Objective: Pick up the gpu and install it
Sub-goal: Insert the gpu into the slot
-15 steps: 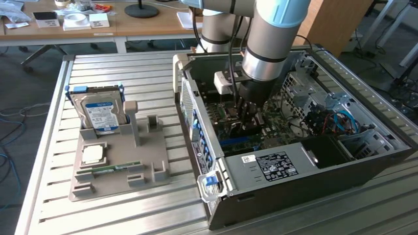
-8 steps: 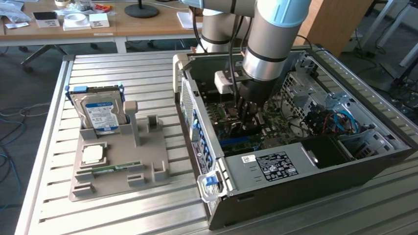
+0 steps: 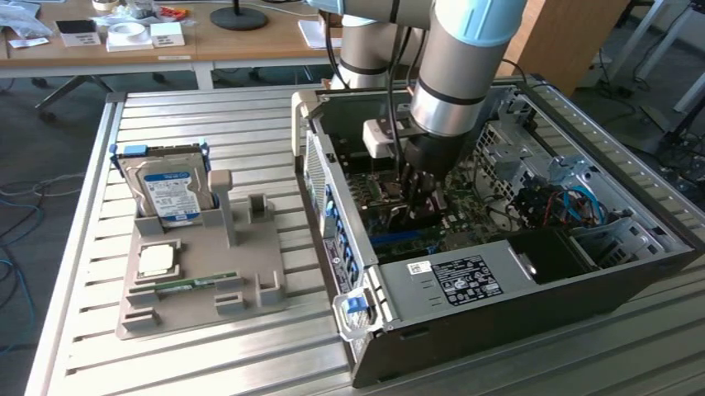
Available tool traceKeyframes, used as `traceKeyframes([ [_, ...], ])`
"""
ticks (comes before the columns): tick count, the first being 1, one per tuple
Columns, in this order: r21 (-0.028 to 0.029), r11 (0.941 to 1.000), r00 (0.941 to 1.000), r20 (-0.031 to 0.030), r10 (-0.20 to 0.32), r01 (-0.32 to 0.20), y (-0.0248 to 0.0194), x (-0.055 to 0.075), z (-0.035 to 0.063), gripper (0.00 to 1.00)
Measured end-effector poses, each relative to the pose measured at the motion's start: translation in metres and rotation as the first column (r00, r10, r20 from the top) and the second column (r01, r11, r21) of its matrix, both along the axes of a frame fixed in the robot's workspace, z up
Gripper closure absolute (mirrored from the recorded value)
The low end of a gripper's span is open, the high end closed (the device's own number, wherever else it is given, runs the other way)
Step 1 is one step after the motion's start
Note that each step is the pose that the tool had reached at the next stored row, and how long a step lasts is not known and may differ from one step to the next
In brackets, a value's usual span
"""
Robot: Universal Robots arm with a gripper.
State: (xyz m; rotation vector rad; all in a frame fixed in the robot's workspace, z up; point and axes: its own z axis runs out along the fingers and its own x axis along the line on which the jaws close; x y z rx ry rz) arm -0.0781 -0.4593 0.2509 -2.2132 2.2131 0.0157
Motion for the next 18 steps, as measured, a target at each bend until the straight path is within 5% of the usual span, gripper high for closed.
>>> traceKeyframes([
  [18, -0.0002, 1.0000, 1.0000, -0.0002, 0.000, 0.000, -0.0001, -0.0011, -0.0047, 0.73],
])
